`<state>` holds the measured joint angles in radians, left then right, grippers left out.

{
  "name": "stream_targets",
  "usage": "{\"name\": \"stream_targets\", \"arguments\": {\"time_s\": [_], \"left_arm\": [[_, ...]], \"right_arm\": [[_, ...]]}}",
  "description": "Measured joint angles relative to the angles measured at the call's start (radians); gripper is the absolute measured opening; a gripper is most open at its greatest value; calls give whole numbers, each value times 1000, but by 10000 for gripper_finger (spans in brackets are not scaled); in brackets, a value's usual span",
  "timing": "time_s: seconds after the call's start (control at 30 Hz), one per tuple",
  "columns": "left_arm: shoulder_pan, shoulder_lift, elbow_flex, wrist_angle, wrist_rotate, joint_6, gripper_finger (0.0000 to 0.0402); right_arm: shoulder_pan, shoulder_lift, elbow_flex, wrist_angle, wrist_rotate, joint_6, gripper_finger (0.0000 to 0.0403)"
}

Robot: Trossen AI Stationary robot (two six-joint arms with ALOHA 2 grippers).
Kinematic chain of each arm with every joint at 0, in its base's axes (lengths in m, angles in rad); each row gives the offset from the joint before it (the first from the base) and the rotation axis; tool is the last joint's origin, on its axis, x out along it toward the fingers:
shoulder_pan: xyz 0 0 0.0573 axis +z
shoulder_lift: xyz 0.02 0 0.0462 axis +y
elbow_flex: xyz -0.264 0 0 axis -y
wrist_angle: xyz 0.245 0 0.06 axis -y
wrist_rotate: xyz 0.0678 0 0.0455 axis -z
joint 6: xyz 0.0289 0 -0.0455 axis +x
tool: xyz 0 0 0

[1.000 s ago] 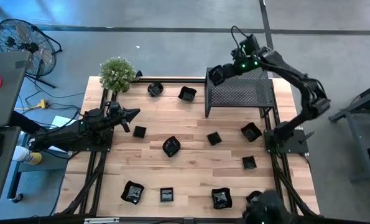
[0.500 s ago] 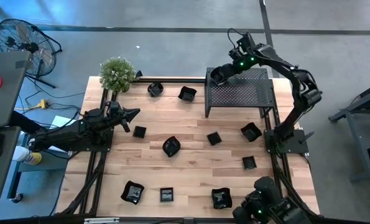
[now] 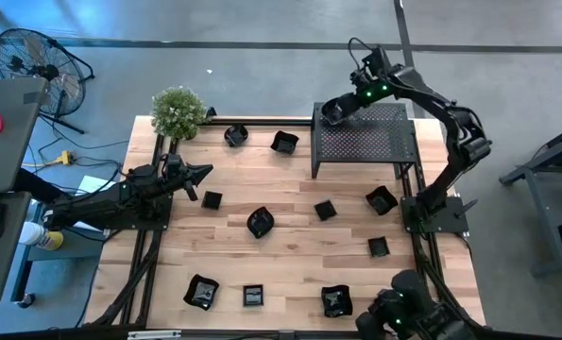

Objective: Pick & Place Mini shaped plates
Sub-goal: Put the black leaf-shaped plate on the shelf, then put the black distorted square plate on the shelf

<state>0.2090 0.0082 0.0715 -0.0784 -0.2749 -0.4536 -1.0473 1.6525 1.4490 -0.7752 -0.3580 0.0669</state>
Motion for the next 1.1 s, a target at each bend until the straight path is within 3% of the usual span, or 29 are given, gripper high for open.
{"name": "stream_targets", "arguments": {"time_s": [0.2, 0.33, 0.4, 0.57, 0.73, 0.87, 1.1], "left_arm": [[0, 0, 0, 0, 3, -23, 1], [0, 0, 0, -4, 3, -23, 1], [0, 5, 0, -6, 3, -23, 1], [0, 24, 0, -6, -3, 4, 1], [0, 42, 0, -6, -6, 5, 1], [0, 67, 0, 8, 0, 4, 1], [0, 187, 10, 81, 175, -39, 1]], "right_arm": [[70, -143, 6, -53, -40, -34, 57], [219, -294, -113, -8, -32, -35, 11], [319, -380, -210, 70, -13, 16, 7], [608, -585, -463, 275, 141, 234, 5], [883, -719, -644, 331, 320, 460, 6], [1060, -757, -727, 331, 419, 609, 2], [1249, -738, -775, 332, 513, 734, 2]]}}
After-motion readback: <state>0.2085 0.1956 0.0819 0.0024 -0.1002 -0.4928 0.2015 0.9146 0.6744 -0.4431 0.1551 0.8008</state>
